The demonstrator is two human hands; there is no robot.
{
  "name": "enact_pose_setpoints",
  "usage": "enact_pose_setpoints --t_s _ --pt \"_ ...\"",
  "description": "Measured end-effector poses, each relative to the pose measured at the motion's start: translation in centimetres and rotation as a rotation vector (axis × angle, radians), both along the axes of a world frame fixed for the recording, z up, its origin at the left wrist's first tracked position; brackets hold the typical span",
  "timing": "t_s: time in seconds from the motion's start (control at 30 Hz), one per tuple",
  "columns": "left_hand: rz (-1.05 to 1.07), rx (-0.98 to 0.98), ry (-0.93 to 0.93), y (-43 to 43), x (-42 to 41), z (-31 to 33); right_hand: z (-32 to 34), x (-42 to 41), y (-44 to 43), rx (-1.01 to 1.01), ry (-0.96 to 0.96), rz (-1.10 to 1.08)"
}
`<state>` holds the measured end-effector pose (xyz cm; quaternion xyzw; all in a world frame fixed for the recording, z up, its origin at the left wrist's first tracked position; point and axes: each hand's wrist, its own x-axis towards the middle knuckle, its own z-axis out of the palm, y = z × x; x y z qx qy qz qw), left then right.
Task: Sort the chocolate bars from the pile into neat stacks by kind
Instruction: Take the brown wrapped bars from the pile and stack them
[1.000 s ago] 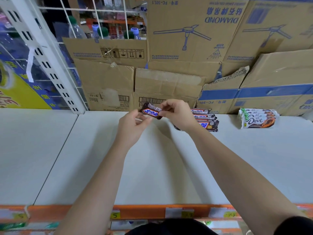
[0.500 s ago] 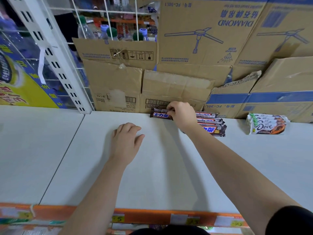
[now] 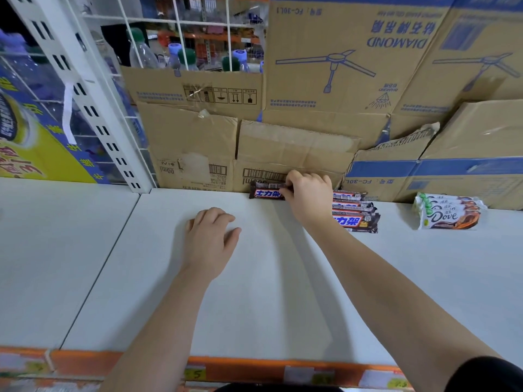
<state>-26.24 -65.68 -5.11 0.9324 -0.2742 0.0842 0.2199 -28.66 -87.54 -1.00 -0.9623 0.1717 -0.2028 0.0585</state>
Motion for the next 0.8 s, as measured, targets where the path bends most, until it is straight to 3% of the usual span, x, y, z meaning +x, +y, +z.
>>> enact_pose_setpoints --t_s 0.27,0.53,0.8 --pt "-0.021 0.047 -0.013 0.1 -0.4 0.8 0.1 -2.9 0.5 0.128 -0.170 0.165" --pt "-0.025 0.093 -0.016 2.2 -3.5 3.5 0.2 -8.8 4.7 0.317 -0.113 0.204" --pt "0.040 0.086 -0.022 8.4 -8.7 5.1 0.5 -12.3 11.3 0.375 -0.058 0.292"
